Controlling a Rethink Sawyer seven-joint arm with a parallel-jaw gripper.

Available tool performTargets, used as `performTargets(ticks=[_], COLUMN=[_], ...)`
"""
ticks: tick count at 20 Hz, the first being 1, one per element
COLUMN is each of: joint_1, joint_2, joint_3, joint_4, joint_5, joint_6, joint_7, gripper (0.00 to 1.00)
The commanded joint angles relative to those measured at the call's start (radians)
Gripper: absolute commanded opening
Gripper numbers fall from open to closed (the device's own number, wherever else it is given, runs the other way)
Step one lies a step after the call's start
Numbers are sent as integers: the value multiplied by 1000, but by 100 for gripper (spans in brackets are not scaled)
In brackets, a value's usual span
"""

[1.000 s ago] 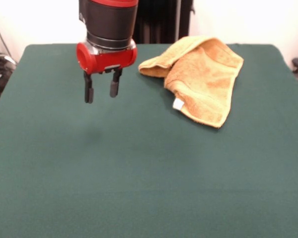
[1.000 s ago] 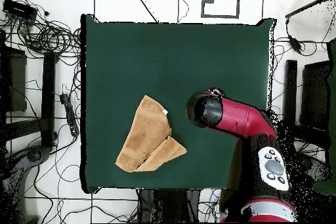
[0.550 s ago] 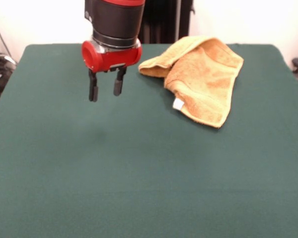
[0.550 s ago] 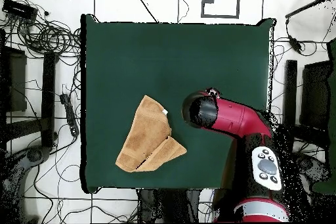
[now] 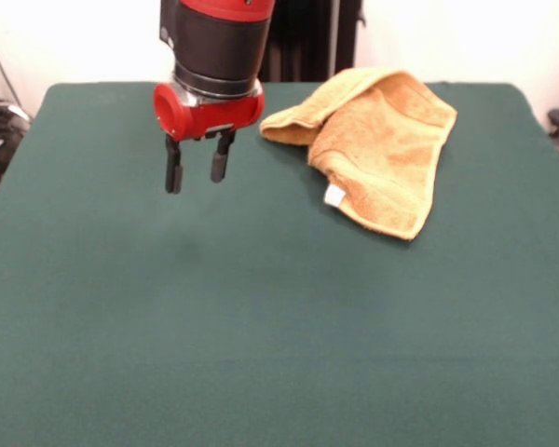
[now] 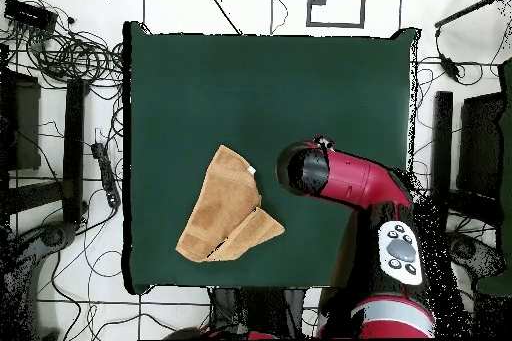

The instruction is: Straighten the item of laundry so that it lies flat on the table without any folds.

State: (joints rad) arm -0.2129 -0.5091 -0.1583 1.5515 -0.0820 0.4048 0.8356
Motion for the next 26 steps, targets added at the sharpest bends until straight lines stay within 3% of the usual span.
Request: performTargets(ticks=[1, 13, 26], joint_1=[39, 55, 72], joint_2=[96, 116, 119], joint_3=[26, 18, 15], joint_4=[-3, -16, -62], joint_5=[49, 60, 96], joint_6=[-16, -23, 48], joint_7=[309, 325, 312], gripper=[100, 100, 100])
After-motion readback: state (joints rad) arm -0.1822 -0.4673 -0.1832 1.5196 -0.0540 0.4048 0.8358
